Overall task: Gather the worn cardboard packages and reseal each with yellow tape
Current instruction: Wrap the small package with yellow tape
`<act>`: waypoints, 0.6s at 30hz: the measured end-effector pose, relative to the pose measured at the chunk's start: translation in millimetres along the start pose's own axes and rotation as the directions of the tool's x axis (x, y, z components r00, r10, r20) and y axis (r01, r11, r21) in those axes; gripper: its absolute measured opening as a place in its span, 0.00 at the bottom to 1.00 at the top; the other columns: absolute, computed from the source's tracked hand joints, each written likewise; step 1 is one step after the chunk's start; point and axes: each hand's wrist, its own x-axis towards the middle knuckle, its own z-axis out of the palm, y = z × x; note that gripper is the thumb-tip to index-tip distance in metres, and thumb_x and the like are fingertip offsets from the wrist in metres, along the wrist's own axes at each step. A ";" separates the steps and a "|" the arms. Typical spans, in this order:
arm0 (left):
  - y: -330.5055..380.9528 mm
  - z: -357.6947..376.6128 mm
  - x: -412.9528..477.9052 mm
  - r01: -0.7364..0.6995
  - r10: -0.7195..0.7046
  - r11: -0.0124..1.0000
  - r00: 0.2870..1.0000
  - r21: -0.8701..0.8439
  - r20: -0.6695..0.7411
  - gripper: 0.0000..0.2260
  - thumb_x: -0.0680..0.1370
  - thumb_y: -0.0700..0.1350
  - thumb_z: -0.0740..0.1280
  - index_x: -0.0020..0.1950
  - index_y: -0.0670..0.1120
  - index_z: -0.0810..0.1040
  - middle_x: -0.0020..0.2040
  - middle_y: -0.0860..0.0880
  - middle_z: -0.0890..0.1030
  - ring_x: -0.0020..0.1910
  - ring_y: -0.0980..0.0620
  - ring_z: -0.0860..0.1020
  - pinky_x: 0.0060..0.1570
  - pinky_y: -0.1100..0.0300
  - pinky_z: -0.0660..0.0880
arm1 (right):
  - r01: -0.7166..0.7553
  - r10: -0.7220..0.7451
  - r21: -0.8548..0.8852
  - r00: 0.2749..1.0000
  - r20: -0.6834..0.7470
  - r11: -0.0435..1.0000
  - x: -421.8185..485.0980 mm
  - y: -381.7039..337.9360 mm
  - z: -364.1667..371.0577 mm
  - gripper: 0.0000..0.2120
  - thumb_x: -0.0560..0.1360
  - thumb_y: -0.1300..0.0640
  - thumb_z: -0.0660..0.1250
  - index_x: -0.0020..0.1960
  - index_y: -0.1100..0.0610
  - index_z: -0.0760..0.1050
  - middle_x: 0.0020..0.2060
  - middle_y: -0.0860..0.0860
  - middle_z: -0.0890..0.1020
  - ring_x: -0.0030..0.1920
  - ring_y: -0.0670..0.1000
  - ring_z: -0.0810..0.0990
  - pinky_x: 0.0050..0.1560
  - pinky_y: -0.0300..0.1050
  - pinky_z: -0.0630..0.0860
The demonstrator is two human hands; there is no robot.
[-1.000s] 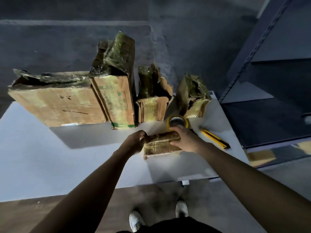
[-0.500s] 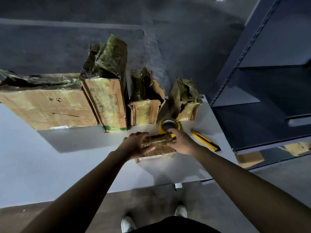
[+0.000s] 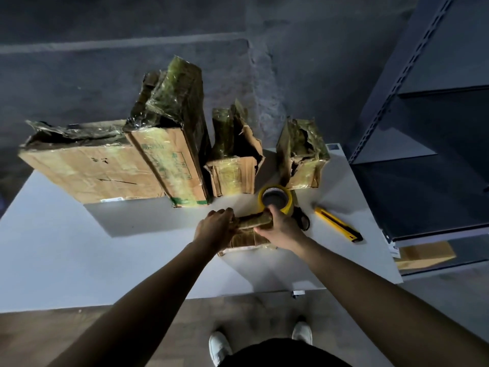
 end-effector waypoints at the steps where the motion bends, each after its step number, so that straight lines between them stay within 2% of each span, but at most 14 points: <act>1: -1.1 -0.1 1.3 0.005 -0.005 1.000 1.000 -0.002 0.006 0.10 0.81 0.49 0.64 0.59 0.46 0.73 0.55 0.45 0.80 0.55 0.42 0.76 0.45 0.53 0.73 | 0.003 -0.003 -0.004 1.000 -0.001 1.000 0.6 -0.4 0.0 0.36 0.77 0.46 0.69 0.77 0.56 0.57 0.70 0.54 0.72 0.68 0.56 0.73 0.57 0.42 0.71; 4: -5.0 -2.2 7.2 0.023 -0.020 0.997 0.999 -0.079 0.040 0.12 0.83 0.53 0.60 0.57 0.47 0.78 0.51 0.44 0.82 0.51 0.42 0.79 0.44 0.53 0.75 | -0.006 0.006 0.013 1.000 0.008 1.000 3.9 2.8 -1.7 0.38 0.77 0.44 0.69 0.78 0.55 0.54 0.72 0.56 0.71 0.68 0.56 0.73 0.60 0.45 0.73; 6: -4.0 -5.4 9.7 0.034 -0.027 0.988 0.998 -0.152 0.049 0.16 0.84 0.53 0.58 0.57 0.46 0.81 0.51 0.44 0.83 0.51 0.42 0.80 0.44 0.55 0.74 | -0.032 0.031 0.050 0.999 0.020 0.998 1.5 3.6 -1.8 0.39 0.78 0.44 0.68 0.80 0.55 0.51 0.75 0.56 0.66 0.71 0.57 0.70 0.63 0.45 0.70; 9: -0.6 -8.0 10.5 0.032 -0.020 0.989 0.997 -0.143 0.080 0.16 0.85 0.51 0.56 0.59 0.45 0.81 0.53 0.43 0.83 0.52 0.42 0.80 0.44 0.56 0.72 | -0.028 0.025 0.084 0.999 0.030 0.996 -3.3 2.6 -1.2 0.39 0.78 0.45 0.68 0.80 0.55 0.50 0.77 0.55 0.63 0.75 0.57 0.65 0.68 0.47 0.67; 11: 0.3 -11.7 9.2 0.013 0.006 0.989 0.991 -0.149 0.130 0.17 0.84 0.53 0.55 0.62 0.46 0.78 0.56 0.43 0.82 0.54 0.43 0.79 0.49 0.54 0.75 | 0.012 -0.013 0.080 1.000 0.013 0.997 -3.4 1.4 -2.6 0.38 0.78 0.46 0.69 0.79 0.56 0.54 0.75 0.54 0.65 0.75 0.56 0.66 0.68 0.45 0.67; 13: -2.6 -16.0 5.3 -0.014 0.052 0.983 0.977 -0.183 0.207 0.20 0.83 0.56 0.57 0.70 0.45 0.72 0.64 0.43 0.78 0.61 0.44 0.76 0.58 0.52 0.75 | 0.083 -0.082 0.053 0.997 -0.016 0.995 -2.3 0.2 -5.7 0.33 0.78 0.49 0.70 0.77 0.57 0.60 0.72 0.54 0.70 0.72 0.55 0.69 0.64 0.40 0.68; 14: -5.3 -17.1 2.3 -0.031 0.077 0.982 0.967 -0.186 0.243 0.25 0.82 0.58 0.59 0.75 0.45 0.67 0.70 0.42 0.72 0.67 0.44 0.72 0.64 0.52 0.72 | 0.116 -0.116 0.013 0.993 -0.006 0.993 -3.3 -0.2 -7.7 0.34 0.77 0.50 0.71 0.77 0.57 0.61 0.73 0.55 0.69 0.73 0.54 0.68 0.65 0.40 0.67; 16: -10.5 -18.2 -7.0 -0.099 0.129 0.988 0.946 -0.116 0.296 0.39 0.78 0.61 0.65 0.81 0.47 0.52 0.79 0.45 0.57 0.77 0.43 0.57 0.73 0.50 0.62 | 0.175 -0.170 -0.106 0.984 0.060 0.979 -4.7 1.9 -10.7 0.40 0.74 0.44 0.72 0.78 0.56 0.59 0.76 0.55 0.62 0.76 0.56 0.62 0.72 0.48 0.65; 18: -16.2 -15.7 -13.7 -0.185 0.180 0.983 0.933 -0.014 0.312 0.47 0.74 0.64 0.69 0.82 0.48 0.44 0.81 0.47 0.50 0.79 0.45 0.48 0.76 0.48 0.56 | 0.218 -0.191 -0.247 0.973 0.129 0.944 -5.2 3.7 -13.3 0.46 0.71 0.39 0.73 0.80 0.54 0.55 0.78 0.54 0.56 0.78 0.57 0.55 0.75 0.56 0.62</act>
